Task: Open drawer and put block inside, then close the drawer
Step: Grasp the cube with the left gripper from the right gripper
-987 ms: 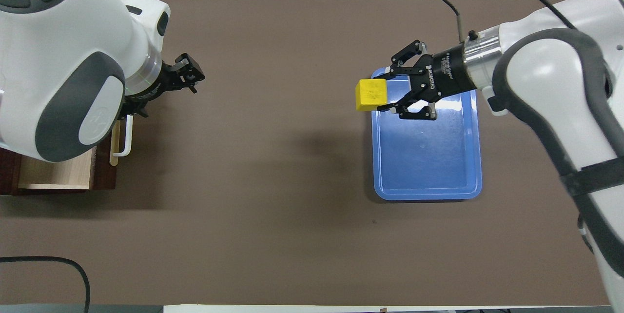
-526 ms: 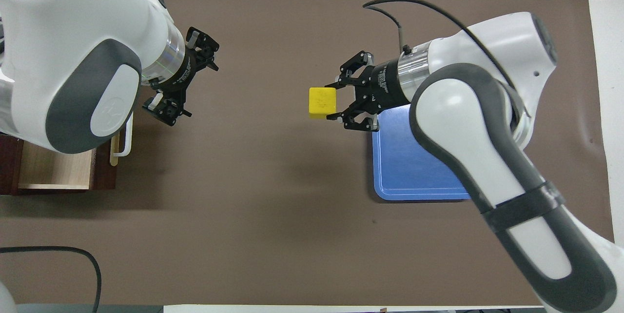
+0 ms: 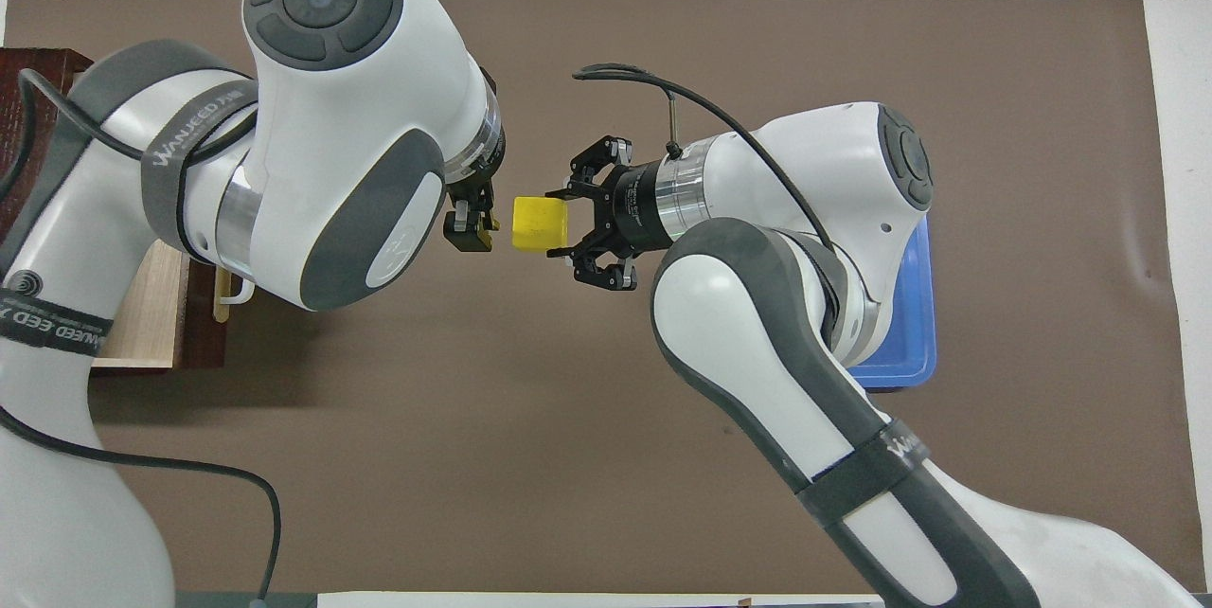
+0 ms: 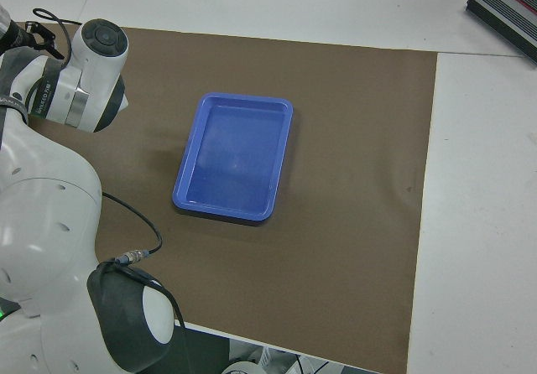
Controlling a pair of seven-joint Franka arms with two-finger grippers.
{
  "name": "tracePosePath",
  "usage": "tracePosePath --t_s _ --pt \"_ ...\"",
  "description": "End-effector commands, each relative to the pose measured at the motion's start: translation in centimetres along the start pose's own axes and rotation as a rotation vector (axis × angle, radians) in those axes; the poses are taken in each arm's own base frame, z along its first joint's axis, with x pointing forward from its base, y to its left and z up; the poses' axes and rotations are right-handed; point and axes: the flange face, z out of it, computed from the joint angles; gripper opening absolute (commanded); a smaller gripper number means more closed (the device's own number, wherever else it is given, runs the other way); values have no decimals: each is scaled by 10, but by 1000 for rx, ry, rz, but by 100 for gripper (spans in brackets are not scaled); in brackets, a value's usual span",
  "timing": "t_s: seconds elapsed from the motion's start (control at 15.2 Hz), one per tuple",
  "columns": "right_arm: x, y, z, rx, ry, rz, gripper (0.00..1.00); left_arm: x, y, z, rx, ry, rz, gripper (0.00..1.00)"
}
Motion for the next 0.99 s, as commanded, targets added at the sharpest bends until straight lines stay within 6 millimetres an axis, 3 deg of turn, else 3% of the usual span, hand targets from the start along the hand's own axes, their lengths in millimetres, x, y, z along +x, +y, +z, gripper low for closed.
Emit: tracePosePath --t_s 0.0,0.26,0.92 --pt "0 -1 -1 11 -20 31 0 -2 -6 6 -5 26 -16 100" --pt "1 -2 -3 11 -25 36 0 -10 -25 19 23 55 3 100" --pt "4 -3 -5 8 -30 46 0 -24 -39 24 13 54 -28 100"
